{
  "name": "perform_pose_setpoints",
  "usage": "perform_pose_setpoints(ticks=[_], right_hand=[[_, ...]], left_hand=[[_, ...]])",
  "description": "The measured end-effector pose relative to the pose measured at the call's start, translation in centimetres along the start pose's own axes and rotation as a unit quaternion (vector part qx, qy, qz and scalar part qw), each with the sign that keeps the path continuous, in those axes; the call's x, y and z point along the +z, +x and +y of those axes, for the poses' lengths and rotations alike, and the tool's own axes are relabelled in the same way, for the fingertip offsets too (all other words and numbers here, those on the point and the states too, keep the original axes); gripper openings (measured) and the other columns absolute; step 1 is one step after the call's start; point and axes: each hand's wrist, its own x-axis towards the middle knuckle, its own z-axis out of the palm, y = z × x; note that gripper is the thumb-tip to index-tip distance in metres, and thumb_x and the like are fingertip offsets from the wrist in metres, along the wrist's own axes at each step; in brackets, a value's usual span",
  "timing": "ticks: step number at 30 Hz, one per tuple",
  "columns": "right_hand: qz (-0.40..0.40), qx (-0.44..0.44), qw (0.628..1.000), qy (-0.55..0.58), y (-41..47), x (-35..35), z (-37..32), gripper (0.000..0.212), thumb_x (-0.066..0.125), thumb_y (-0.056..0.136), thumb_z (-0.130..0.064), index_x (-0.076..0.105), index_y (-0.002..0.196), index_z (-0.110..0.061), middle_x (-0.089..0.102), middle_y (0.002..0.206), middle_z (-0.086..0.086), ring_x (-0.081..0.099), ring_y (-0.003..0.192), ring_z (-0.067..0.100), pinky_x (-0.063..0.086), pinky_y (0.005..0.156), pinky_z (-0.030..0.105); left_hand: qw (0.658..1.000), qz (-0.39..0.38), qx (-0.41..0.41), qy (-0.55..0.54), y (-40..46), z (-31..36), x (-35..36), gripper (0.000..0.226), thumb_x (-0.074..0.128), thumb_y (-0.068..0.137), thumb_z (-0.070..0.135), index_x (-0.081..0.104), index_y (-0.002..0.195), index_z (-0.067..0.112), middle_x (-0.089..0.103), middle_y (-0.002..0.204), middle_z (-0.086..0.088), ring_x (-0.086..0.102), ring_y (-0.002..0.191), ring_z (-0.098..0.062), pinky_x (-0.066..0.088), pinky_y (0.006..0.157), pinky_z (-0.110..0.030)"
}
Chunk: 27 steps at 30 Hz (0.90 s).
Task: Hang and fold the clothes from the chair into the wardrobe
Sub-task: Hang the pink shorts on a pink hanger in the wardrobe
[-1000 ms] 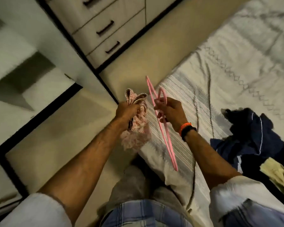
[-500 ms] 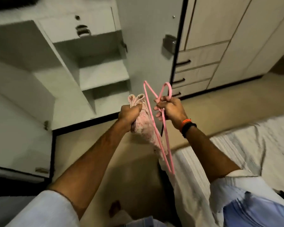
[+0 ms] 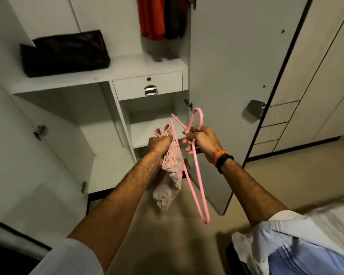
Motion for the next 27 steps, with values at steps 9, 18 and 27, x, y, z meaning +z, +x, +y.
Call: perform_pose_setpoints(ticks=[9,18,27], right_hand=[[-0.039,-0.028,0.999,-0.012,2.3,4.1,-3.1,0.009,0.056,0.096,-0.006,0.063,0.1,-0.001,0.069,0.075,0.014,0.06,0.045,0.02,0.054,0.047,0.03],[-0.092,-0.06,0.993,-0.039,3.5,6.0,-4.4,0.017,0.048,0.097,-0.001,0.065,0.097,-0.003,0.068,0.068,0.008,0.058,0.045,0.015,0.049,0.044,0.026],[-0.184,-0.077,0.98,-0.007,3.8,5.7,-5.1,0.017,0.054,0.099,-0.005,0.064,0.105,0.008,0.071,0.075,0.014,0.059,0.043,0.014,0.05,0.04,0.022]], left_hand=[[0.999,0.042,0.011,-0.021,0.4,2.9,-3.7,0.035,0.067,0.054,0.027,0.067,0.085,0.01,0.075,0.084,-0.01,0.073,0.079,-0.03,0.06,0.082,-0.047],[0.992,-0.056,0.051,-0.104,-1.8,5.5,-3.1,0.033,0.04,0.088,-0.009,0.044,0.058,0.005,0.043,0.04,-0.01,0.045,0.029,-0.02,0.043,0.034,-0.021],[0.928,-0.168,0.002,-0.332,-1.7,4.9,-2.4,0.072,0.03,0.102,0.016,0.047,0.033,0.012,0.031,0.035,0.0,0.031,0.028,-0.011,0.028,0.033,-0.016]])
